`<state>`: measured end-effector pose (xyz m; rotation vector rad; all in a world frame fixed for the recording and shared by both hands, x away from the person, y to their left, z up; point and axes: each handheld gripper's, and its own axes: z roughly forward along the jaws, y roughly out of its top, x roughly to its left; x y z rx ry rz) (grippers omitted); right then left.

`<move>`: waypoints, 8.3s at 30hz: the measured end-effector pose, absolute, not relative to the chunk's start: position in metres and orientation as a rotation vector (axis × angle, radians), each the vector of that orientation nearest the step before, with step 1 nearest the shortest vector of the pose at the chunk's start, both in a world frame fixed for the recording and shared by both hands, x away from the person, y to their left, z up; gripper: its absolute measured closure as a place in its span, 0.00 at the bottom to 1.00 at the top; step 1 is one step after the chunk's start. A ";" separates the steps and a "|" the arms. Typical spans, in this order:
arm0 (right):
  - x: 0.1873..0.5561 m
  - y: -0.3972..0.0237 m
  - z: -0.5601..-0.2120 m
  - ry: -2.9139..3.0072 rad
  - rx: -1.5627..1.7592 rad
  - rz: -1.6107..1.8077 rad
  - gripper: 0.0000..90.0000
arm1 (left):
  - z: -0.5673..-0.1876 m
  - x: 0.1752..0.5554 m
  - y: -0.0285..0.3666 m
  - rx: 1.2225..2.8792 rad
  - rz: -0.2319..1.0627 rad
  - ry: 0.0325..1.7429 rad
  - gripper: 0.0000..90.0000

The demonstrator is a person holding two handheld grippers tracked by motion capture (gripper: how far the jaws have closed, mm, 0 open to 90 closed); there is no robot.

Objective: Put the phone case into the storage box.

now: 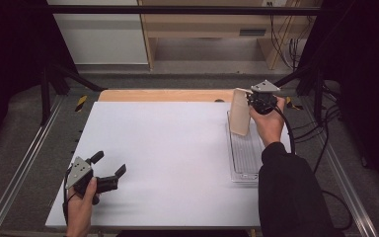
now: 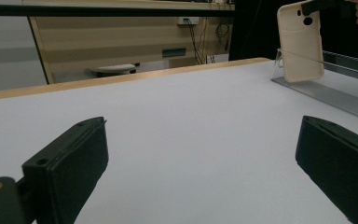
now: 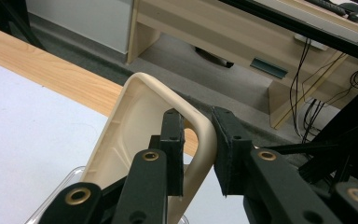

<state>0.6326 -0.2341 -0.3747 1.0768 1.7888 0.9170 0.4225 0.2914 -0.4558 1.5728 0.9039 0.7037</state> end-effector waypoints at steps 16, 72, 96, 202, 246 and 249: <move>0.638 -0.235 -0.378 1.756 1.117 0.944 0.83 | -0.456 0.422 0.291 1.573 0.702 0.901 0.02; 0.649 -0.230 -0.388 1.713 1.187 0.998 0.76 | -0.456 0.423 0.290 1.583 0.695 0.896 0.02; 0.633 -0.225 -0.372 1.744 1.271 1.052 0.32 | -0.455 0.421 0.292 1.573 0.702 0.901 0.02; 0.556 -0.208 -0.322 1.811 1.295 1.241 0.07 | -0.453 0.420 0.294 1.582 0.721 0.888 0.02; 0.506 -0.256 -0.332 1.687 1.207 1.391 0.05 | -0.450 0.417 0.316 1.542 0.734 0.903 0.02; 0.501 -0.256 -0.334 1.675 1.160 1.410 0.05 | -0.449 0.415 0.318 1.535 0.739 0.905 0.02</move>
